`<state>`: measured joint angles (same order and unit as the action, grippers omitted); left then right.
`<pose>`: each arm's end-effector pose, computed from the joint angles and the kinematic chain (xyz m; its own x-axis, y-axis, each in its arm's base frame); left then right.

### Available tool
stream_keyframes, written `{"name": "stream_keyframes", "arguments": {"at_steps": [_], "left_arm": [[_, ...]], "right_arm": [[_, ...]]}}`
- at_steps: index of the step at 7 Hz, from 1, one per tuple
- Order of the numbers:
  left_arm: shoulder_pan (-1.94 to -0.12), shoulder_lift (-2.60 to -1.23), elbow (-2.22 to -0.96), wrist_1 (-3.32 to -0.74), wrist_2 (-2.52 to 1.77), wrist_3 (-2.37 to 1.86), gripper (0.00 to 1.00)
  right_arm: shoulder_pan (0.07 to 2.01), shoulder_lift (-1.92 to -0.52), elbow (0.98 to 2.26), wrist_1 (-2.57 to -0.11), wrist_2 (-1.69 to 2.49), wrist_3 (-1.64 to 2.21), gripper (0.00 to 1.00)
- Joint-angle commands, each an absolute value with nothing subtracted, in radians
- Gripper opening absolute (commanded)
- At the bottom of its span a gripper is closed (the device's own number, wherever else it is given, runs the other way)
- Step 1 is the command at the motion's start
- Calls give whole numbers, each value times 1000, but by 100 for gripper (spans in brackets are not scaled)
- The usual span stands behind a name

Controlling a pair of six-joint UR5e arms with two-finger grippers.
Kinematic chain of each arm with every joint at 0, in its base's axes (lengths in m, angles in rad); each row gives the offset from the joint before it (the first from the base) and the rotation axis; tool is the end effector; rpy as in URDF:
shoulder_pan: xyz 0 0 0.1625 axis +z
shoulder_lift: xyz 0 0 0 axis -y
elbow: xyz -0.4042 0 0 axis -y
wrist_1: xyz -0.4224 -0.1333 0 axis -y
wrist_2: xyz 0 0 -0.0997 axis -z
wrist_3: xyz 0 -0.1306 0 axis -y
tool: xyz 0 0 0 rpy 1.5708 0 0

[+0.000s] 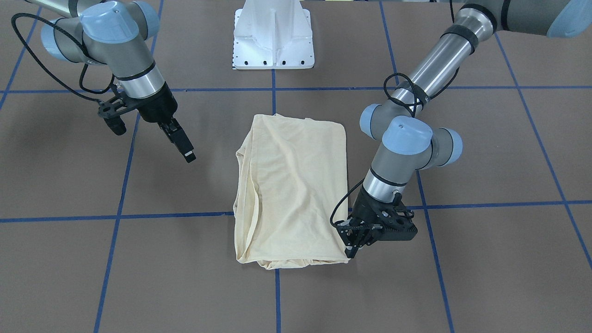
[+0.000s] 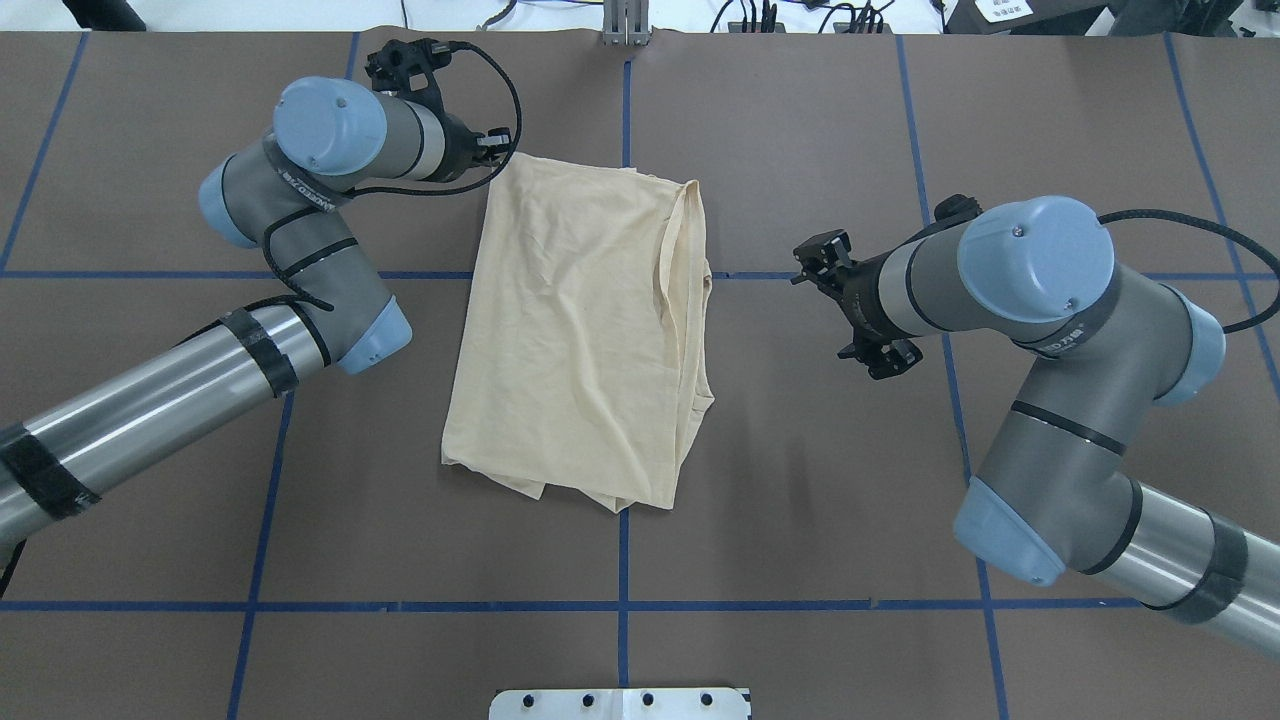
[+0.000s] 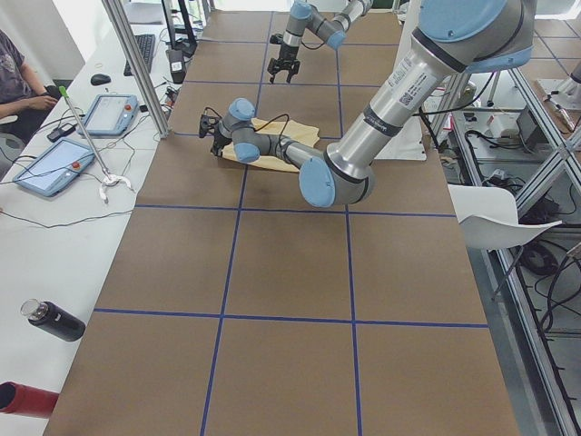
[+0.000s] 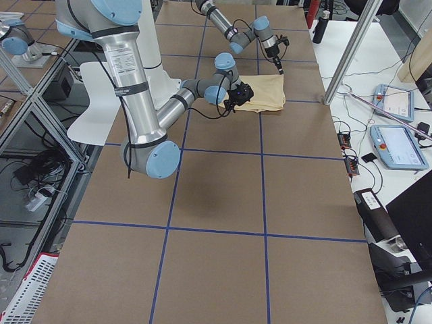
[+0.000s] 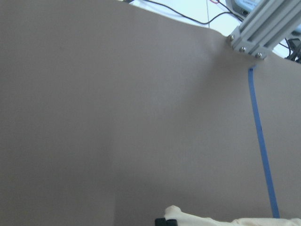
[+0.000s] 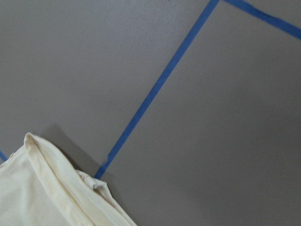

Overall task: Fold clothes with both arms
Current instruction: 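Move the right gripper to the folded shirt's corner nearest the robot and grasp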

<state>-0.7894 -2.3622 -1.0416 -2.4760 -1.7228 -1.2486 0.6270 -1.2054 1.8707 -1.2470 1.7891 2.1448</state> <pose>0.5204 -0.6858 0.2961 0.4534 -0.0126 -0.8912 0.4851 0.8423 0.2349 -0.4551 -0.4594 0.2660 0.1422 0.7576 0.6370 -0.5995 0.5780 -0.5536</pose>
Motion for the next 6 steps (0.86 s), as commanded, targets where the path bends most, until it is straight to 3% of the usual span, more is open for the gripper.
{"name": "stream_keyframes", "arguments": {"at_steps": [1, 3, 5, 6], "left_arm": [[-810, -2311, -1086, -2493, -1732, -1224, 75], [-827, -2250, -1146, -2490, -1735, -1224, 73], [-828, -2217, -1185, -2487, -1759, -1224, 72], [-828, -2215, -1204, -2482, -1759, -1229, 72]], "right_arm": [[522, -1132, 1835, -1249, 1717, 2164, 100], [320, -1132, 1836, -1249, 1491, 2399, 100], [250, -1105, 1819, -1302, 1433, 2477, 100], [238, -1041, 1745, -1333, 1402, 2508, 98]]}}
